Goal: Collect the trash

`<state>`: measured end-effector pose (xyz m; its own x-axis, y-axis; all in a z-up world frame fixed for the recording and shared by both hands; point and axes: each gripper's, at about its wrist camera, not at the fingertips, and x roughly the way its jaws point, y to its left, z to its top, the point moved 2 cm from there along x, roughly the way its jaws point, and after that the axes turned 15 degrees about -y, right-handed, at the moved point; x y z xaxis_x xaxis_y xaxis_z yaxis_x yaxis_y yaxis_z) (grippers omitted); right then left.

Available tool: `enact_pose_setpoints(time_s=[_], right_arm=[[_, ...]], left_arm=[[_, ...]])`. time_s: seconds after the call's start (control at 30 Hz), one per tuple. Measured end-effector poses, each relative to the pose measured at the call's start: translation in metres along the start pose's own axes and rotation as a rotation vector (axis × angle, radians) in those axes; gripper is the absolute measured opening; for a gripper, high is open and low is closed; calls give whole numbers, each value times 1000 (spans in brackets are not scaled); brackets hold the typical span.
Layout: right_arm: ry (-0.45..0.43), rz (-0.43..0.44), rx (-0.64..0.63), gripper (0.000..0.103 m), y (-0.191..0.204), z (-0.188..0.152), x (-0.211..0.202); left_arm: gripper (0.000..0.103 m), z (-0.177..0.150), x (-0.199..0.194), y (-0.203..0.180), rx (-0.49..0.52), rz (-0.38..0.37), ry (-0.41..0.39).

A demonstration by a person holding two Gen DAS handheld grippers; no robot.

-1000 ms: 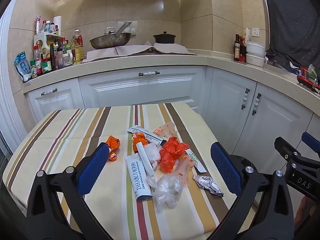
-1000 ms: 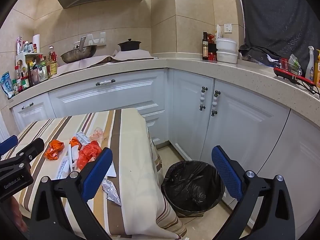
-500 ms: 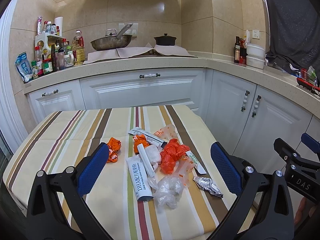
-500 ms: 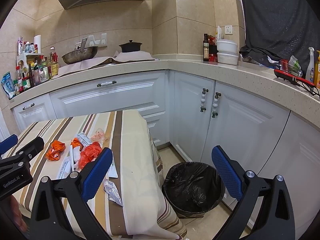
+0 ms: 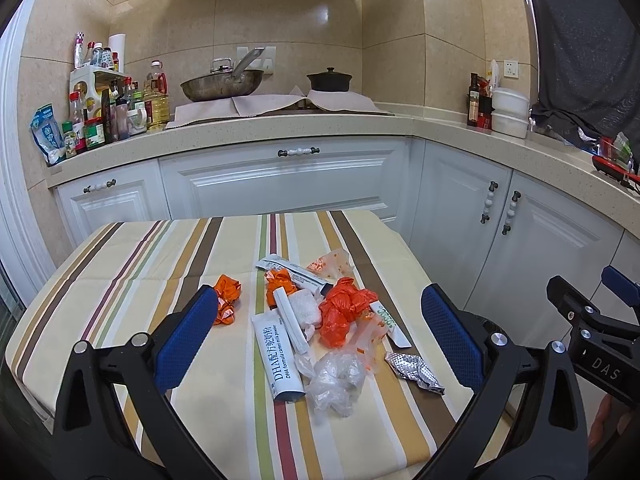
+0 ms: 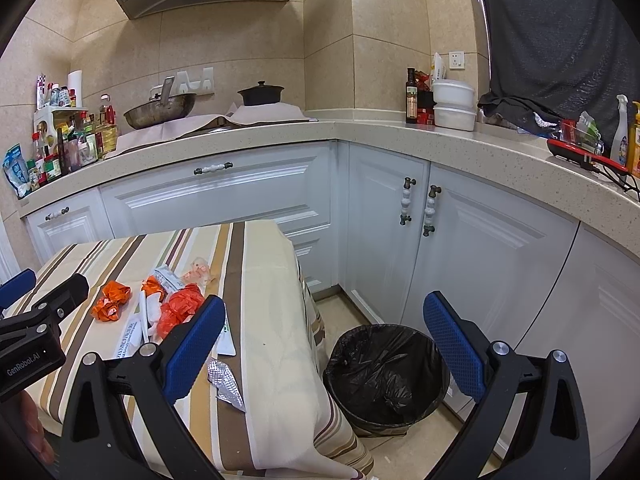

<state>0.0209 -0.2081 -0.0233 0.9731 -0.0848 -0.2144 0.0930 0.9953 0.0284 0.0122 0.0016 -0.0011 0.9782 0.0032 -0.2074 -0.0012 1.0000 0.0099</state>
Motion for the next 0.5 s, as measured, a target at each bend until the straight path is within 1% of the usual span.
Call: enact_pose_setpoints(time_s=[0.5], right_arm=[[-1, 0, -1, 97, 1, 0, 0]], left_arm=[[99, -2, 0, 0, -1, 0, 0]])
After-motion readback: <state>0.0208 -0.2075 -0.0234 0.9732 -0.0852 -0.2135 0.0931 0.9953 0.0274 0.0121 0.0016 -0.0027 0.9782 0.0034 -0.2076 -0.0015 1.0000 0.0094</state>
